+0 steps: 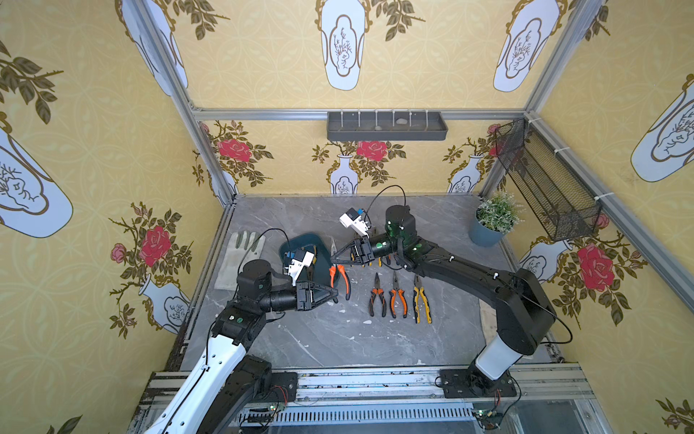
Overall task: Take the pliers out of the storage box
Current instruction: Place the pliers at the center of the board.
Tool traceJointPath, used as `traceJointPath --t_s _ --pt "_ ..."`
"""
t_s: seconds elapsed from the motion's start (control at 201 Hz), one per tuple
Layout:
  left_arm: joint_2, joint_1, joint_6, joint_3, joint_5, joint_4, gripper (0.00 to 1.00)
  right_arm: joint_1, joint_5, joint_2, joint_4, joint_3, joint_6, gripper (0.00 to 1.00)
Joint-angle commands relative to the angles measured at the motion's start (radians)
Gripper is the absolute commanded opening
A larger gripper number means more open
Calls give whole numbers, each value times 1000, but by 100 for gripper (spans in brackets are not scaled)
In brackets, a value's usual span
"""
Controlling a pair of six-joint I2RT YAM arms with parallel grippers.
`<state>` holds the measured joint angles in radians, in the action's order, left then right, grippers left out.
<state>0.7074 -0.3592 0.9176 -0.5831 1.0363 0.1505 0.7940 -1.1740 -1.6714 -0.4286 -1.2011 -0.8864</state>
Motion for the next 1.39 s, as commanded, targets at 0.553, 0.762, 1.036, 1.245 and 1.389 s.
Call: traceJointPath --t_s 0.553,0.762,1.036,1.245,1.389 --pt "-13 -7 -211 -98 -140 256 0 31 369 28 636 -203 450 46" --pt "-25 -7 -238 -96 -239 294 0 36 799 -17 1016 -387 524 54" --pt "-10 -10 -304 -131 -524 441 0 145 968 -41 1103 -470 497 52" --pt "1 -13 -313 -144 -601 473 0 175 957 -48 1057 -478 441 53" --pt "-5 -25 -314 -142 -625 477 0 180 944 -70 1040 -485 419 57"
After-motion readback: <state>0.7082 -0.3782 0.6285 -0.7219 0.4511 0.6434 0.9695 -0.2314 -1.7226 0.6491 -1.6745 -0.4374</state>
